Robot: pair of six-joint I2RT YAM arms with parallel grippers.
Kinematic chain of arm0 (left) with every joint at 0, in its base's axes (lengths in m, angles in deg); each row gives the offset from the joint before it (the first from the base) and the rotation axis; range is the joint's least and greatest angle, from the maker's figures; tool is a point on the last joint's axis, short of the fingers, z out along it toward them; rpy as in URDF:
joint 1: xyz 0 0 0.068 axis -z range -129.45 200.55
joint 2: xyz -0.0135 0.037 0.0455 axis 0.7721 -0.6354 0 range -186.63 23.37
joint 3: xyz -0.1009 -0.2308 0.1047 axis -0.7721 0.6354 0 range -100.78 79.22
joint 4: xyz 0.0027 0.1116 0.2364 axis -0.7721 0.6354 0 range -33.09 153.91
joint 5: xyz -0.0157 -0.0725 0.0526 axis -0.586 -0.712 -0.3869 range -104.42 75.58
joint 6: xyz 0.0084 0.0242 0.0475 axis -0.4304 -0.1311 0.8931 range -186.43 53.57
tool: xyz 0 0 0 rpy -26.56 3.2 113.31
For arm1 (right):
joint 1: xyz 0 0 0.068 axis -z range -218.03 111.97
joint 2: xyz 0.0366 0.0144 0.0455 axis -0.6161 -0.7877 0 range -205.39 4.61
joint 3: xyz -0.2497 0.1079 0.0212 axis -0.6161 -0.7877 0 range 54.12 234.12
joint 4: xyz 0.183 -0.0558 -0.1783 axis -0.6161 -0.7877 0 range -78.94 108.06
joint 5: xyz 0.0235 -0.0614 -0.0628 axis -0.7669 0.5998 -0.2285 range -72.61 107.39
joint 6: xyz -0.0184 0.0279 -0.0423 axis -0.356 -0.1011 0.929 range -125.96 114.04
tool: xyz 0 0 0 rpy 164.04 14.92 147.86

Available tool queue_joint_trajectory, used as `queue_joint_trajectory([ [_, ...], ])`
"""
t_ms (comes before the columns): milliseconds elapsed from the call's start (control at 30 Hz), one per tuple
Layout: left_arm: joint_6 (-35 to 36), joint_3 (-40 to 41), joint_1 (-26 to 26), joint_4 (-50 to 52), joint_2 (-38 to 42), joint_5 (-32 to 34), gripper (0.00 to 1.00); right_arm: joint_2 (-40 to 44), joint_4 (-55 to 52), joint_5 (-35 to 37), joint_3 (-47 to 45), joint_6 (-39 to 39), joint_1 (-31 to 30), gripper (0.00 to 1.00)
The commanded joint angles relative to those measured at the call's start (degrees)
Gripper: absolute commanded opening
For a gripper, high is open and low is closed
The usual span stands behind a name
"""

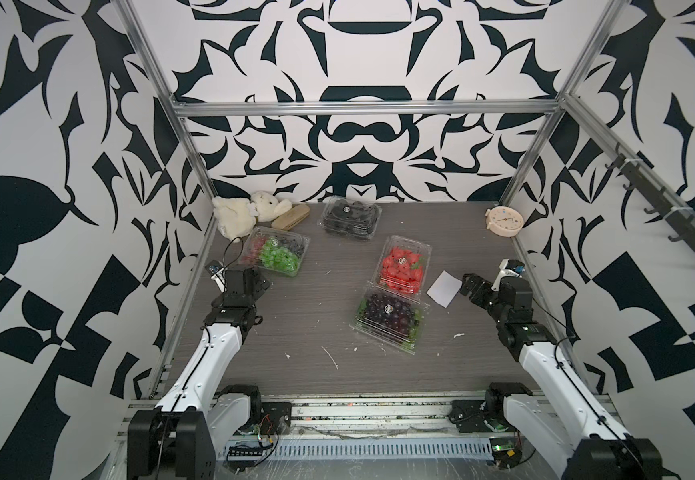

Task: Label fruit boxes
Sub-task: Reset both arms

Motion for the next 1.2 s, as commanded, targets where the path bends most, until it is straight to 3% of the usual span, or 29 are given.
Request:
queue_joint_trajectory([
  [0,9.37,0.98,0.03,-10.51,-2.98,7.50,1.00,-2.38,11.28,11.46,-2.91,9.22,-2.63,1.00],
  [233,22.21,4.69,0.03,-35.44,-18.86,7.64,1.00,-13.83,31.25,19.10,-6.49,18.97,-5.03,1.00],
  [300,25.54,8.03,-0.32,-46.20,-20.58,4.16,1.00,-18.31,38.14,17.83,-7.24,22.28,-5.03,0.99],
  [400,29.07,9.68,-0.48,-51.42,-21.62,-0.09,1.00,-25.82,47.09,15.81,-7.95,23.65,-5.03,1.00],
  [567,31.33,16.83,-2.39,-77.09,-31.97,-5.79,1.00,-39.51,65.41,12.97,-11.19,24.93,-5.03,0.99],
  [600,30.79,16.43,-2.42,-74.57,-31.12,-6.21,1.00,-40.87,68.03,12.24,-11.43,25.62,-5.03,1.00],
  [667,28.20,13.86,-3.43,-64.08,-27.87,-6.91,1.00,-38.22,59.38,12.21,-8.76,25.16,-5.03,1.00],
  [733,28.37,11.69,-3.93,-63.51,-29.81,-6.44,1.00,-39.12,50.70,14.49,-3.81,24.55,-4.98,0.99],
  [833,28.13,11.42,-3.98,-61.78,-29.40,-6.53,1.00,-38.68,51.58,15.97,-4.71,24.00,-5.02,0.93],
  [867,28.03,11.59,-4.01,-61.89,-29.18,-6.66,1.00,-38.60,52.10,16.19,-4.91,23.80,-5.03,1.00],
  [1167,28.19,11.69,-3.95,-62.37,-29.36,-6.55,1.00,-38.97,50.50,12.48,-3.91,25.52,-5.08,1.00],
])
